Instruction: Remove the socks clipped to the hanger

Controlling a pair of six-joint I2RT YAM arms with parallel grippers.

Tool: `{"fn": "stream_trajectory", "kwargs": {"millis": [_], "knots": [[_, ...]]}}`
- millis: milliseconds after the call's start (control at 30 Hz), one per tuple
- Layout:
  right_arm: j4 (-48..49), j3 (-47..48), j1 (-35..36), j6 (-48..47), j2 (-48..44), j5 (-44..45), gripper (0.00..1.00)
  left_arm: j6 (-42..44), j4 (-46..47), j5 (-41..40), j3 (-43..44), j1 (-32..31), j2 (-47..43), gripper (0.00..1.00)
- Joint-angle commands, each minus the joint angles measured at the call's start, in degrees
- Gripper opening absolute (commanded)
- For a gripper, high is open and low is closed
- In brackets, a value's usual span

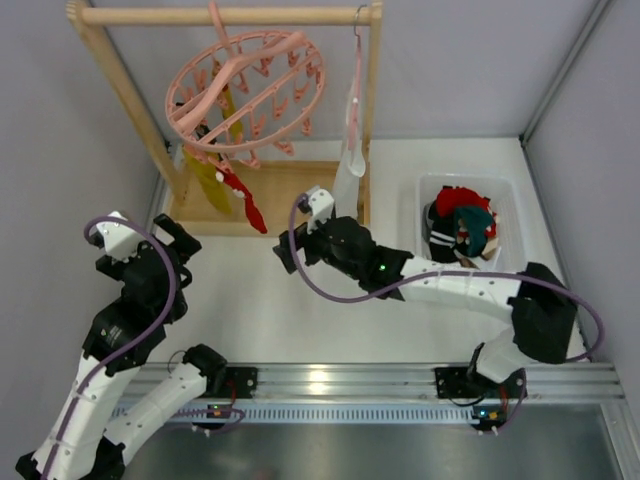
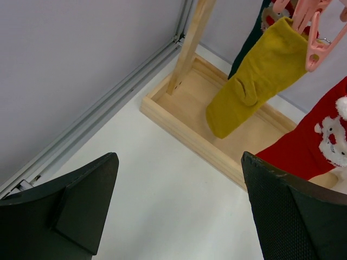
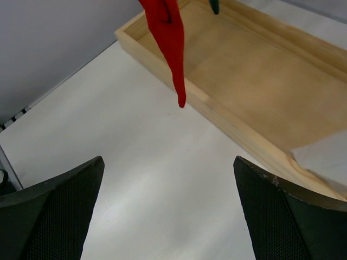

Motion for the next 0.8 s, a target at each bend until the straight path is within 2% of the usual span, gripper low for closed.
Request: {"fn": "stream_trajectory", "kwargs": {"millis": [0,233,567,767], "knots": [[6.7,9.8,0.4,-2.4,8.1,-0.3,0.96,-0.1,2.3,-1.3,-1.3,0.3,0.9,0.98],[4.9,23.7,0.4,-2.3,20.9,-6.0,0.91,0.3,2.8,0.4,-1.4,0.9,1.7,0.98],[4.5,33.3,0.4,-0.5,30.4,-7.1,0.9,1.1,4.2,2.8,-1.9,2.6,1.9,0.98],[5.0,38.6,0.4,-1.5,36.6,-5.5,0.85,1.5,4.8,4.7,-2.1,4.0,2.0,0.98]]}}
